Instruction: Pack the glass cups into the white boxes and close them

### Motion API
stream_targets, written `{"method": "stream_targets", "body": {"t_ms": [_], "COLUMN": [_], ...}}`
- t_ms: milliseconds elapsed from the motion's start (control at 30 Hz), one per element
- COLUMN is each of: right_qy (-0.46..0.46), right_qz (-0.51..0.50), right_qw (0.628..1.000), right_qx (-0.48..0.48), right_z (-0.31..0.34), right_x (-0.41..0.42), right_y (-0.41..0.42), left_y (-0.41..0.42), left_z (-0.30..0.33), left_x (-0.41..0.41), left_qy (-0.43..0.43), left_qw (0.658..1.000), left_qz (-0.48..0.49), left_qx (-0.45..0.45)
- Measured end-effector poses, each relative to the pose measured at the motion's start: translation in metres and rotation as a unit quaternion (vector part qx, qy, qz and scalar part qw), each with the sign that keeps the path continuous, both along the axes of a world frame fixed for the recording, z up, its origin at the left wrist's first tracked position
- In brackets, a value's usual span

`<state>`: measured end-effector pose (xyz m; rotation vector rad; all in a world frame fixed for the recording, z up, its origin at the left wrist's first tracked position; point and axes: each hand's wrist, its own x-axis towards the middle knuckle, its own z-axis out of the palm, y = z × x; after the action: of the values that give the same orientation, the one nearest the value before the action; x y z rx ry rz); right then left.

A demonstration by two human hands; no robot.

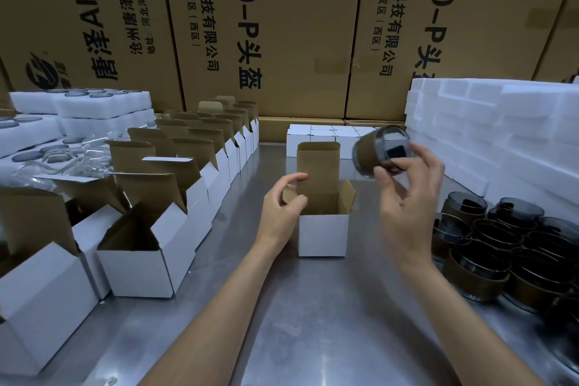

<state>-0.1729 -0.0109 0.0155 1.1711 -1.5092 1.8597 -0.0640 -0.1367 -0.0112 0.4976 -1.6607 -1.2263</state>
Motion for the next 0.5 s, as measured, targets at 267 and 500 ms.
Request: {"method": "stream_targets", "body": {"t_ms": [267, 500], "right_qy": [0.130, 0.188], "right_qz": [-0.010, -0.019], "right_qw": [0.961, 0.923], "right_qx": [0.244, 0.334], "right_z": [-0.014, -0.019], "right_x": [0.015, 0.003], "right_y": [-0.013, -0.011], "left_y": [0.004, 0.005], "left_z": [0.002, 0.003], "left_x": [0.004, 0.002], "left_qy": [0.023, 0.019], "left_qw": [0.999, 0.999], "left_qz": [-0.037, -0.047], "left_qx": [0.009, 0.012]}}
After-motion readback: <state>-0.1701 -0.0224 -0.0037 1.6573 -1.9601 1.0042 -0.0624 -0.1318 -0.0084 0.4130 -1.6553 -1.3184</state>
